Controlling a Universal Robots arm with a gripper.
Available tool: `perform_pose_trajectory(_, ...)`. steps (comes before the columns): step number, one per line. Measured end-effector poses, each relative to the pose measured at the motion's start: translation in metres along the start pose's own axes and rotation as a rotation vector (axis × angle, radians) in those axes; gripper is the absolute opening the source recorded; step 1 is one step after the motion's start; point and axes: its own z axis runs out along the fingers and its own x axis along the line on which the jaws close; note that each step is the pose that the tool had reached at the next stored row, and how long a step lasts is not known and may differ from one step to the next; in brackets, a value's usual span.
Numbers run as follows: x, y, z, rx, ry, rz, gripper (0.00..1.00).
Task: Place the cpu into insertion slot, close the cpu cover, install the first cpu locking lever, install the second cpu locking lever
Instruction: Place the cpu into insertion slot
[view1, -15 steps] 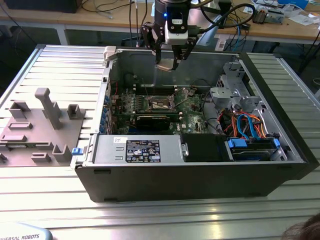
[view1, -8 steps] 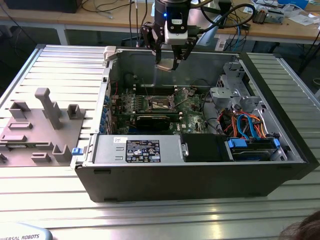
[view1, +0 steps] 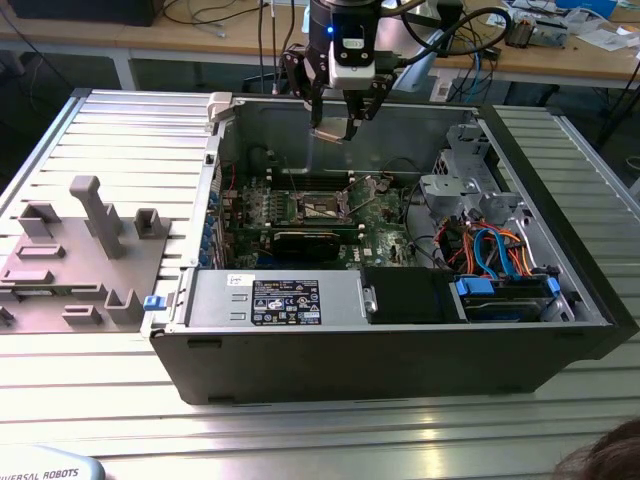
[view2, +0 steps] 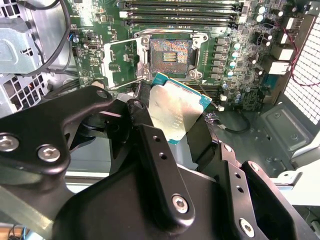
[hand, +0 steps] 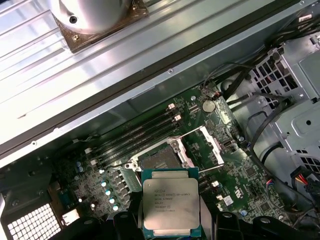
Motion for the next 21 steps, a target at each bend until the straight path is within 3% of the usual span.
perform_pose_trajectory(21,0.0,0.0,0.0001,-0.0003,-0.0014,0.016,0.54)
